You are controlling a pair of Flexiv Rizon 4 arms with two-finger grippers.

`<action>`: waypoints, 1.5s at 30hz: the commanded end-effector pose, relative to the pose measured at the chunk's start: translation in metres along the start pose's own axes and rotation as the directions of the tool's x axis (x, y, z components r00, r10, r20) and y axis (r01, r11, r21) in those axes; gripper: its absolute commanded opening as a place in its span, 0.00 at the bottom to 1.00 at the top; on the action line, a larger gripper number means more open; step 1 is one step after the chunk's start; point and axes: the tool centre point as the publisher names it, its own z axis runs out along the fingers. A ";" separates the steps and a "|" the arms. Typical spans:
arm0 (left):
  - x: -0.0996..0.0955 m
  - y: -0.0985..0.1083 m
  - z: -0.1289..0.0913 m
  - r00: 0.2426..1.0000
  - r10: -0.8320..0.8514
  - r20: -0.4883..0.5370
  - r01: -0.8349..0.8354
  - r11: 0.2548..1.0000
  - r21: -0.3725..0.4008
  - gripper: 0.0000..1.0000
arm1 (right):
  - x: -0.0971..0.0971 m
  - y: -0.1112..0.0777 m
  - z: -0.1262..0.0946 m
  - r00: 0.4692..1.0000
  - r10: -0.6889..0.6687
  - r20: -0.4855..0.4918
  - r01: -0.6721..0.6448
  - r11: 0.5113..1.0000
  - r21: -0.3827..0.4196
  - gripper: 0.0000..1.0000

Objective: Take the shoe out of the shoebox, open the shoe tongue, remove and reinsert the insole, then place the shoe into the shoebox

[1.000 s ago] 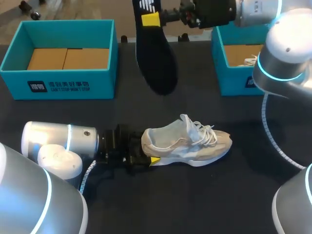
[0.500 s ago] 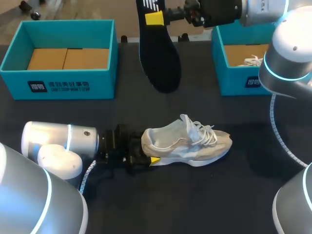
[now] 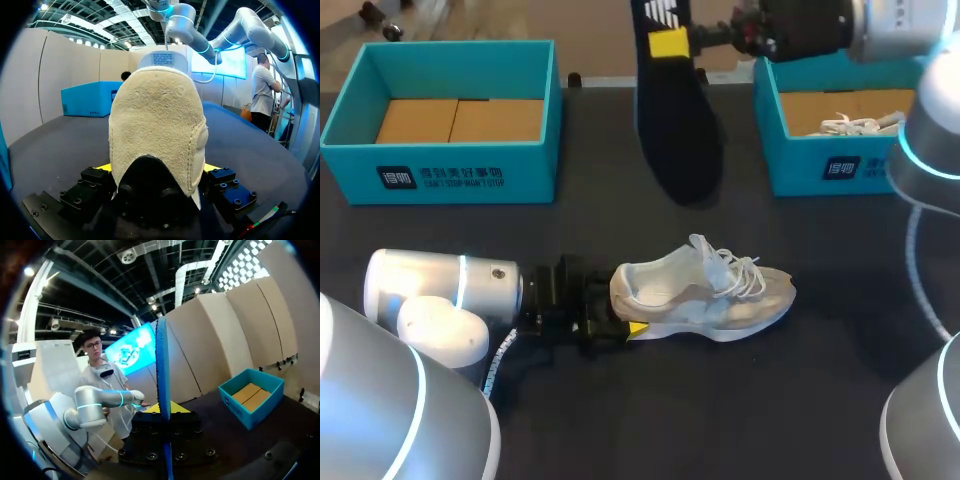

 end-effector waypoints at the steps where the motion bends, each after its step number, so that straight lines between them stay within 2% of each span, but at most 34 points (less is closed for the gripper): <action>1: 0.001 0.001 0.000 1.000 0.000 0.002 0.000 1.000 0.001 0.00 | 0.031 -0.005 -0.032 0.998 0.024 0.049 -0.025 0.999 0.021 0.00; 8: 0.001 0.001 0.000 1.000 0.000 0.002 0.000 1.000 0.001 0.00 | 0.060 -0.011 -0.033 0.996 0.070 0.047 -0.072 0.996 0.057 0.00; 15: 0.001 0.001 0.000 1.000 0.000 0.002 0.000 1.000 0.001 0.00 | 0.088 -0.028 -0.026 0.993 0.119 0.014 -0.120 0.992 0.030 0.00; 18: 0.001 0.001 0.000 1.000 0.000 0.002 0.000 1.000 0.001 0.00 | 0.088 -0.046 -0.022 0.979 0.203 -0.031 -0.201 0.978 0.050 0.00; 19: 0.001 0.001 0.000 1.000 0.000 0.002 0.000 1.000 0.001 0.00 | 0.086 -0.050 -0.023 0.977 0.214 -0.013 -0.212 0.974 0.074 0.00; 35: 0.001 0.001 0.000 1.000 0.000 0.002 0.000 1.000 0.001 0.00 | 0.086 -0.050 -0.023 0.977 0.214 -0.013 -0.212 0.974 0.074 0.00; 40: 0.001 0.001 0.000 1.000 0.000 0.002 0.000 1.000 0.001 0.00 | 0.103 -0.064 -0.016 0.977 0.211 -0.004 -0.212 0.977 -0.030 0.00; 45: 0.001 0.001 0.000 1.000 0.000 0.002 0.000 1.000 0.001 0.00 | 0.120 -0.067 -0.008 0.970 0.242 -0.023 -0.243 0.969 -0.044 0.00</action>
